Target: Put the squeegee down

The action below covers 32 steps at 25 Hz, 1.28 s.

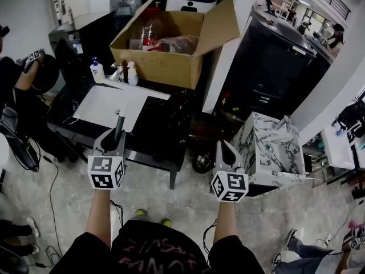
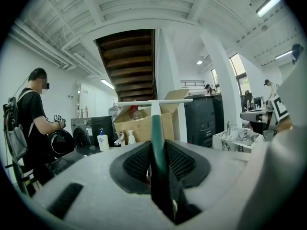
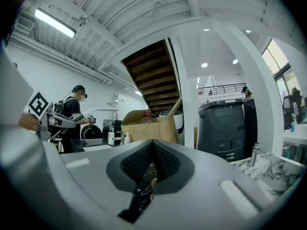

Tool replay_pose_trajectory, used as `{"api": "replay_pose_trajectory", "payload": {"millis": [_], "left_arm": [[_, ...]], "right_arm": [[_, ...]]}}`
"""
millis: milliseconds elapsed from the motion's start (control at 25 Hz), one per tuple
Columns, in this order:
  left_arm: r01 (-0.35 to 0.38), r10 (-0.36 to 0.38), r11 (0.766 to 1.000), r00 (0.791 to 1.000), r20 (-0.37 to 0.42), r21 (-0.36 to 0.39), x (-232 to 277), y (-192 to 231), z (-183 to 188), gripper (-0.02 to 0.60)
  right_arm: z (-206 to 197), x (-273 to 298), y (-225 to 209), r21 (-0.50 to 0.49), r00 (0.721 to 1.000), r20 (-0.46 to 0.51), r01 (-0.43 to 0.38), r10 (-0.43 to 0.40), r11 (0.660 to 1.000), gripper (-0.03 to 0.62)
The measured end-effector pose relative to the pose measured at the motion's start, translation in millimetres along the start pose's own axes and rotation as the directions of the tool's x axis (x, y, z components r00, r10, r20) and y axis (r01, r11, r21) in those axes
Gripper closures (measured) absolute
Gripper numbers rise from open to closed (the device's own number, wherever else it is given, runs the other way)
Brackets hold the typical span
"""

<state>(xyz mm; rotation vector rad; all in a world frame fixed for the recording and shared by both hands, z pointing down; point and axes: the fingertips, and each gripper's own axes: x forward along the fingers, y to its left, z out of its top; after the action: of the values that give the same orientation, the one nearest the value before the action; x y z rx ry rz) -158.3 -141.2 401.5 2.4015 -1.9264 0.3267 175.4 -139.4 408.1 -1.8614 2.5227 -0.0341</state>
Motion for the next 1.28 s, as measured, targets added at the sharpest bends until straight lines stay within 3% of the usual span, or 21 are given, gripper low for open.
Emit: {"api": "replay_pose_trajectory", "payload": {"millis": [400, 1280], "left_arm": [[0.015, -0.015, 1.000, 1.000, -0.008, -0.002, 42, 5, 4, 0.480], [0.138, -0.139, 0.990, 0.989, -0.042, -0.024, 182, 51, 4, 0.480]], "right_arm": [[-3, 35, -13, 0.015, 1.000, 0.001, 0.014, -0.014, 1.000, 0.582], [1, 154, -20, -0.006, 0.993, -0.025, 0.114, -0.114, 0.993, 0.582]]}}
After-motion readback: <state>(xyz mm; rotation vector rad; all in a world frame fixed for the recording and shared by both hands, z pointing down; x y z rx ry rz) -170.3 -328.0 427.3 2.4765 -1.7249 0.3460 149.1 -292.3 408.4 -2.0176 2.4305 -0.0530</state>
